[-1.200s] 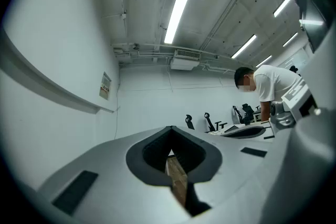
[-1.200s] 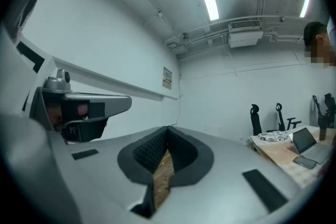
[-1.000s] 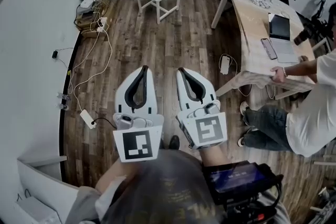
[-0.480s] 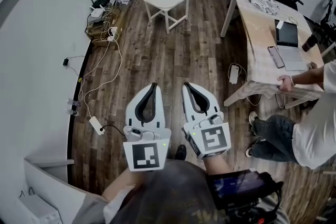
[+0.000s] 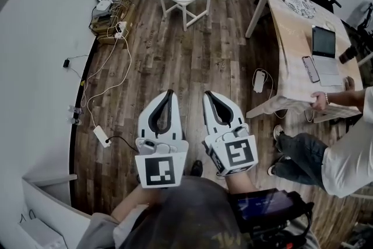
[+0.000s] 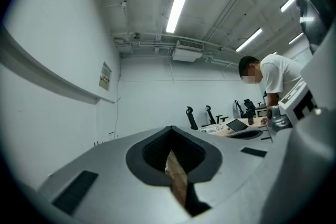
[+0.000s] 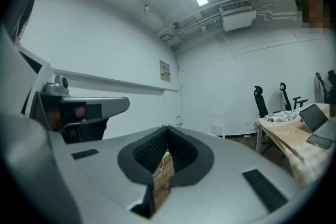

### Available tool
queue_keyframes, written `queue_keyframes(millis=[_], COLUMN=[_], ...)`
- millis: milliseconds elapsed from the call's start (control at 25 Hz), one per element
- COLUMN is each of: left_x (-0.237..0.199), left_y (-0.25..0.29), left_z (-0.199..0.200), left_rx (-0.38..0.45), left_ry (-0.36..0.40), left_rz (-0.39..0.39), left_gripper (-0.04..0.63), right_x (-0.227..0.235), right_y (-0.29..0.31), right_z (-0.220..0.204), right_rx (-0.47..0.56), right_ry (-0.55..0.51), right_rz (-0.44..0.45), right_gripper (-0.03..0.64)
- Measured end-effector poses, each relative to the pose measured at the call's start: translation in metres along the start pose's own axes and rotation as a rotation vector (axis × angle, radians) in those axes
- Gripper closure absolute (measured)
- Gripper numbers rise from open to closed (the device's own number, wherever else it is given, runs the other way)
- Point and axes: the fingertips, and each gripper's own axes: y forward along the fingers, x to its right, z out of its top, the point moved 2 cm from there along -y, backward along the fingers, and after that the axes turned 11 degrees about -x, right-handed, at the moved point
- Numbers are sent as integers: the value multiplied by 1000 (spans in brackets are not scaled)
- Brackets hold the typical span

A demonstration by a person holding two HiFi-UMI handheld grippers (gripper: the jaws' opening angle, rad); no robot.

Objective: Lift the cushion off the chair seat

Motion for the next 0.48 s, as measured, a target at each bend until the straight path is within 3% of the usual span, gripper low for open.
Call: queue_keyframes(millis=[200,480], left_x=[-37,-97], left_y=[47,106], left_z=[5,21], left_rx=[6,34], left_ry=[-7,-18], left_rz=[1,7], left_gripper=[589,589], right_x=[6,12], right_y=[56,135], right_z=[14,43], right_rx=[23,20], right_ry=[6,-11], right_rz=[49,38], right_gripper=[609,609])
